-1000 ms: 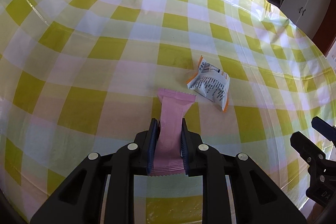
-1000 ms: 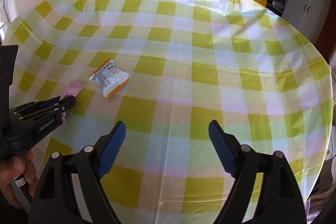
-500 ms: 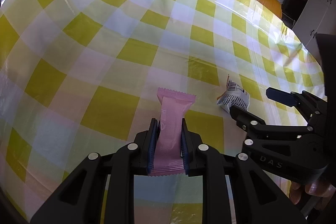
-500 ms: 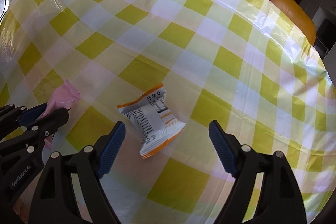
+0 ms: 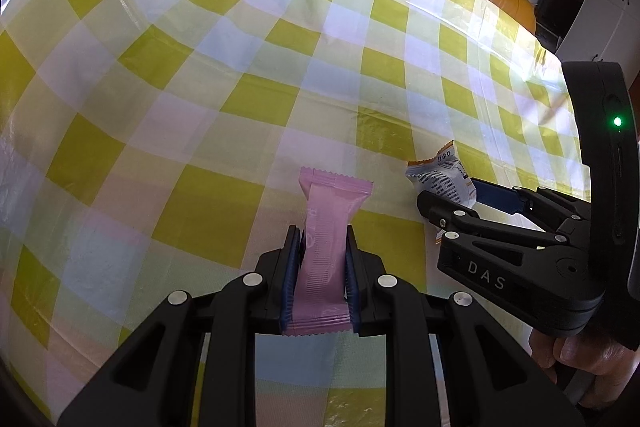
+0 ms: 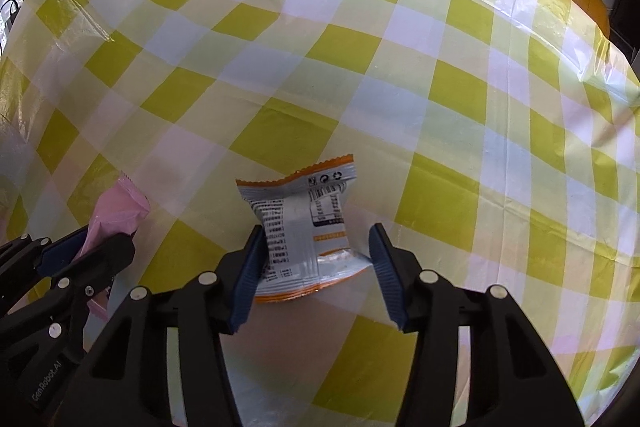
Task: Organize snacks
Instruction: 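Grasp the pink candy bar with the left tool while the right tool grasps the white-orange packet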
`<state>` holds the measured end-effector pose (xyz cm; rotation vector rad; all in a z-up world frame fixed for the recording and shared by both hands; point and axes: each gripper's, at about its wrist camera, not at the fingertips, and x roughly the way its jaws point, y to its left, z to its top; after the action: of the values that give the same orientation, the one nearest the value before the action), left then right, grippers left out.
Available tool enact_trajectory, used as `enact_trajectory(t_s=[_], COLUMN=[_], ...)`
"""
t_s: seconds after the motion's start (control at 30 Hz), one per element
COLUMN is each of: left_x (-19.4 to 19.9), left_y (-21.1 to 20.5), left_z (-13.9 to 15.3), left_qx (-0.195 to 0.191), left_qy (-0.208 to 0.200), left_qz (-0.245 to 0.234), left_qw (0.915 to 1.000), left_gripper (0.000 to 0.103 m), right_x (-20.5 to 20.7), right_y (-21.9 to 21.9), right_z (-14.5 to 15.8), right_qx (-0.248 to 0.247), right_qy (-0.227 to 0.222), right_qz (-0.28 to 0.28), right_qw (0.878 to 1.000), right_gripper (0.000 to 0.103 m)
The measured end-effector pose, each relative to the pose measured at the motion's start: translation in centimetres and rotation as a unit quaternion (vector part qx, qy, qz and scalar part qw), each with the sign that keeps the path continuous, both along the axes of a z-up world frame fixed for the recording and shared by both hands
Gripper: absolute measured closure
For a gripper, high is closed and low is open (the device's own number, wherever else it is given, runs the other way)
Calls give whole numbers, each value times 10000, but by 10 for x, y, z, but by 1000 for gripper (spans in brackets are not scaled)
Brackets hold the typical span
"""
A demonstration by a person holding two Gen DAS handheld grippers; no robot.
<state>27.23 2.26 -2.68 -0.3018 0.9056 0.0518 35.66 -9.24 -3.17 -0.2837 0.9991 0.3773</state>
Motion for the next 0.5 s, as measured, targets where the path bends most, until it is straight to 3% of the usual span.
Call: enact_trajectory(t_s=[0.17, 0.27, 0.5], left_x=[0, -1, -6], left_y=[-2, -4, -12], left_z=[1, 2, 5], left_qx=[43, 60, 97], left_qy=[-12, -27, -59], left_qz=[-29, -64, -174], left_qw=[10000, 10000, 9998], left_gripper=[83, 83, 83], right_x=[-15, -30, -48], right_y=[-8, -14, -33], right_z=[2, 6, 7], right_qx=[101, 153, 178], right_qy=[-42, -136, -80], right_qz=[-226, -402, -690], right_qw=[9997, 9990, 9974], right_gripper=[53, 63, 66])
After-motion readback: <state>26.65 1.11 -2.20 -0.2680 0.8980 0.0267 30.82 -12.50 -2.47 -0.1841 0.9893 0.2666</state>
